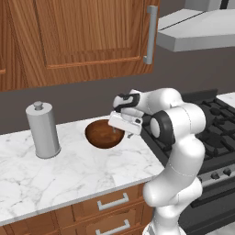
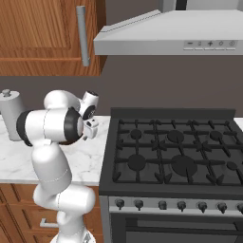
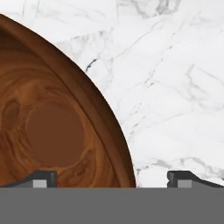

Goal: Pick the cup and bowl from the counter and place them on the counter next to the sink.

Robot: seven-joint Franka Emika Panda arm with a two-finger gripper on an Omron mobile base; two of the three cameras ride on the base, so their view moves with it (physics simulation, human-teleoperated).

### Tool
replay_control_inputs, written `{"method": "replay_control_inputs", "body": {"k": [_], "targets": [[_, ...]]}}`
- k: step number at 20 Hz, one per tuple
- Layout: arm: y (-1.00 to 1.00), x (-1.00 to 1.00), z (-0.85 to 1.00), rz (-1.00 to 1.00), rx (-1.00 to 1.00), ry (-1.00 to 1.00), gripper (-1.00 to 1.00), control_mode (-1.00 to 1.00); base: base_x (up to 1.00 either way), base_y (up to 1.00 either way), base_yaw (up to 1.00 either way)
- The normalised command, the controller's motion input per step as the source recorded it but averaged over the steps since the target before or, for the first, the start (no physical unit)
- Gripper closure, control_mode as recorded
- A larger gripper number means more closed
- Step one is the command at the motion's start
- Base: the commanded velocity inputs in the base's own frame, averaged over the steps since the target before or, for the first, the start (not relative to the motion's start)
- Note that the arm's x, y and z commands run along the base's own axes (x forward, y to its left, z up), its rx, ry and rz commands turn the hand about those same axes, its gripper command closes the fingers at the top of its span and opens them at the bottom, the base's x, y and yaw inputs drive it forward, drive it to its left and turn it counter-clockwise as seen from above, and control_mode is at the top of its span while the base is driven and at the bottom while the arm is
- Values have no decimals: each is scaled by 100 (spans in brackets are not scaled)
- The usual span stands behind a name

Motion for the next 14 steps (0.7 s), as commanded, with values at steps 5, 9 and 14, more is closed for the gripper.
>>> {"method": "replay_control_inputs", "body": {"k": [5, 9, 14], "targets": [[15, 0, -2, -2, 0, 6, -100, -100, 0, 0, 0], [0, 0, 0, 0, 0, 0, -100, -100, 0, 0, 0], [0, 1, 0, 0, 0, 1, -100, -100, 0, 0, 0]]}}
